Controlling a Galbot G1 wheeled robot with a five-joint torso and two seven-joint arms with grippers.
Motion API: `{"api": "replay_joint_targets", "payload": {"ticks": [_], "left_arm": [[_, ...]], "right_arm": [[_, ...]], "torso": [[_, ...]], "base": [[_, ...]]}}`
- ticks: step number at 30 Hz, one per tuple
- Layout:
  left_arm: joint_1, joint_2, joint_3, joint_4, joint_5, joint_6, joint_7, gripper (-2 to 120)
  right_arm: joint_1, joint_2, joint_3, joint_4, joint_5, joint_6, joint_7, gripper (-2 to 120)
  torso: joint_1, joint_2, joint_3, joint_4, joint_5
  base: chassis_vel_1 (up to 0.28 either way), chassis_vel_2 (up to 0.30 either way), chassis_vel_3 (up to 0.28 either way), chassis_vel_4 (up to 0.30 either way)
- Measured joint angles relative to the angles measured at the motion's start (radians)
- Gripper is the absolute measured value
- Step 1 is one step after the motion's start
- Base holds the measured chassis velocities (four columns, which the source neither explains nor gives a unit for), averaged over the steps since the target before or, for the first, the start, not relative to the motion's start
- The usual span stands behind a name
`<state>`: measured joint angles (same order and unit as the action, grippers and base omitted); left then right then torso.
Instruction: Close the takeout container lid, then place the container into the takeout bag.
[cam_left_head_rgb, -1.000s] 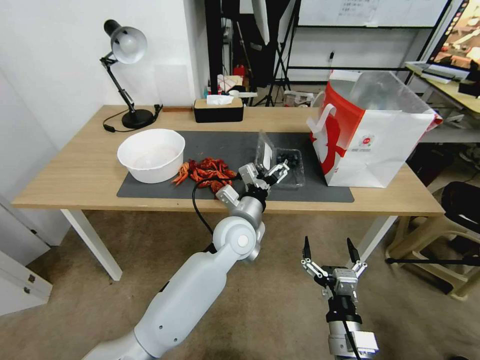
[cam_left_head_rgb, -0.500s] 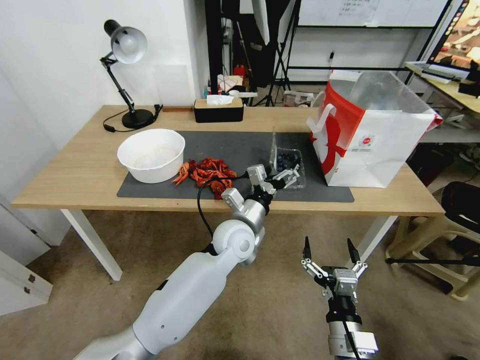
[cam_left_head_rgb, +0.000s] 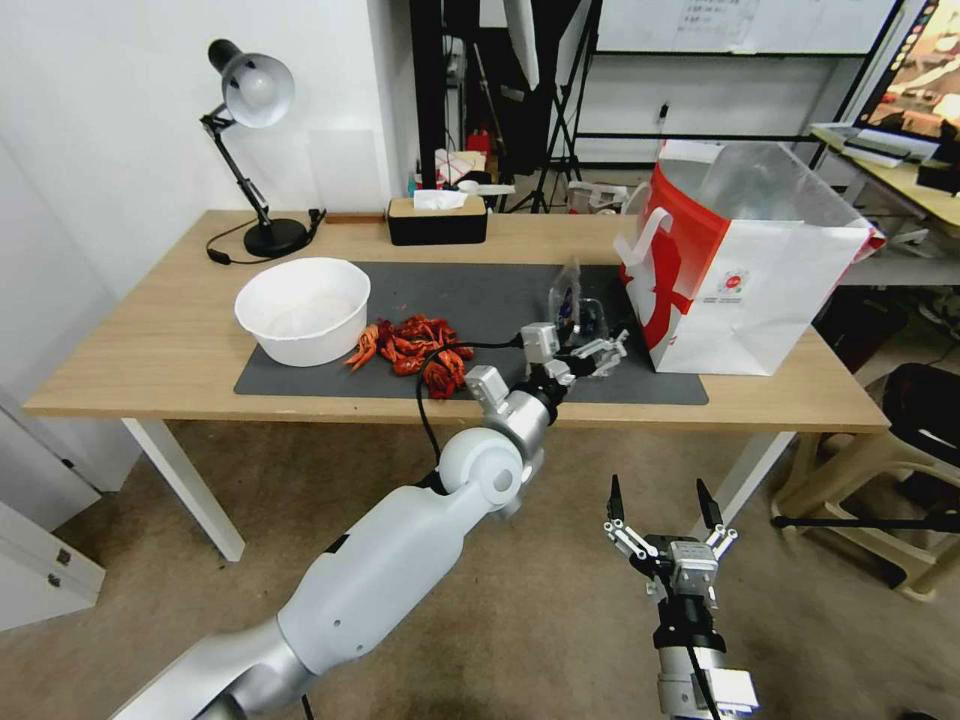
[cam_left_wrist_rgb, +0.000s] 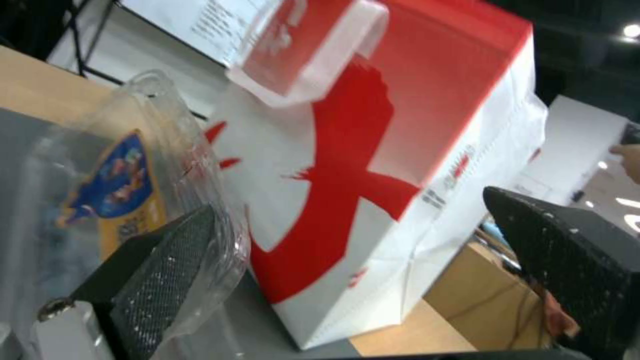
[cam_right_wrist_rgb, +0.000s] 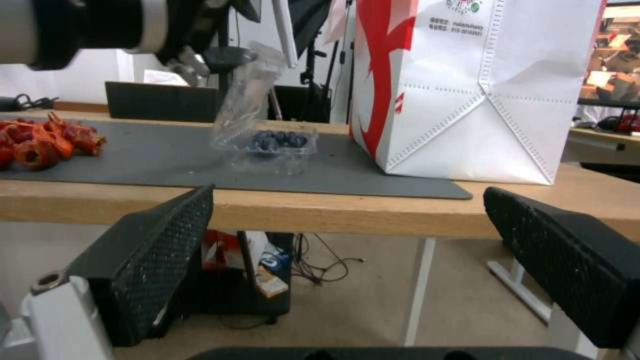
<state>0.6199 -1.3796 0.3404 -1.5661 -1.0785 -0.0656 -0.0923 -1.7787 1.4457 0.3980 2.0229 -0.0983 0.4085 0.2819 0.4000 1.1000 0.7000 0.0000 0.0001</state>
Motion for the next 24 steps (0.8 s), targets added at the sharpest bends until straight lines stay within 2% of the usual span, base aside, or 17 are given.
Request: {"api": "replay_joint_targets", "payload": {"ticks": [4, 7, 8, 11, 16, 19, 22, 23, 24], "left_arm": [[-0.029, -0.021, 0.009, 0.024, -0.079, 0.046, -0.039, 100], [-0.052, -0.046, -0.003, 0.044, -0.192, 0.1, -0.106, 100], [-0.052, -0.046, -0.003, 0.044, -0.192, 0.1, -0.106, 100], [-0.076, -0.075, -0.044, 0.065, -0.303, 0.168, -0.201, 99], [-0.092, -0.082, -0.062, 0.086, -0.327, 0.205, -0.263, 95], [-0.093, -0.079, -0.061, 0.086, -0.323, 0.231, -0.297, 88], [-0.096, -0.079, -0.054, 0.085, -0.296, 0.265, -0.343, 74], [-0.096, -0.079, -0.054, 0.085, -0.296, 0.265, -0.343, 74], [-0.099, -0.079, -0.049, 0.084, -0.285, 0.275, -0.354, 67]], "right_arm": [[0.001, 0.003, 0.0, 0.0, -0.002, 0.0, 0.002, 100], [0.001, 0.005, -0.001, 0.0, -0.003, 0.0, 0.002, 100], [0.001, 0.005, -0.001, 0.0, -0.003, 0.0, 0.002, 100], [0.003, 0.009, -0.003, -0.001, -0.003, 0.0, 0.002, 100], [0.007, 0.014, -0.007, -0.004, -0.005, 0.0, 0.002, 100], [0.011, 0.015, -0.008, -0.005, -0.005, -0.001, 0.002, 100], [0.015, 0.016, -0.013, -0.003, -0.005, -0.004, -0.003, 100], [0.015, 0.016, -0.013, -0.003, -0.005, -0.004, -0.003, 100], [0.016, 0.015, -0.014, 0.005, -0.004, -0.008, -0.006, 100]], "torso": [[0.0, 0.0, 0.0, -0.0001, 0.0], [0.0, 0.0, 0.0, -0.0001, -0.0001], [0.0, 0.0, 0.0, -0.0001, -0.0001], [0.0, 0.0, 0.0, -0.0001, -0.0001], [0.0, 0.0, 0.0, 0.0001, 0.0], [0.0, 0.0, 0.0, 0.0, -0.0001], [0.0, 0.0, 0.0, 0.0001, -0.0001], [0.0, 0.0, 0.0, 0.0001, -0.0001], [0.0, 0.0, 0.0, 0.0, -0.0001]], "base": [[0.0, 0.0, 0.0, 0.0], [0.0, 0.0, 0.0, 0.0], [0.0, 0.0, 0.0, 0.0], [0.0, 0.0, 0.0, 0.0], [0.0, 0.0, 0.0, 0.0], [0.0, 0.0, 0.0, 0.0], [0.0, 0.0, 0.0, 0.0], [0.0, 0.0, 0.0, 0.0], [0.0, 0.0, 0.0, 0.0]]}}
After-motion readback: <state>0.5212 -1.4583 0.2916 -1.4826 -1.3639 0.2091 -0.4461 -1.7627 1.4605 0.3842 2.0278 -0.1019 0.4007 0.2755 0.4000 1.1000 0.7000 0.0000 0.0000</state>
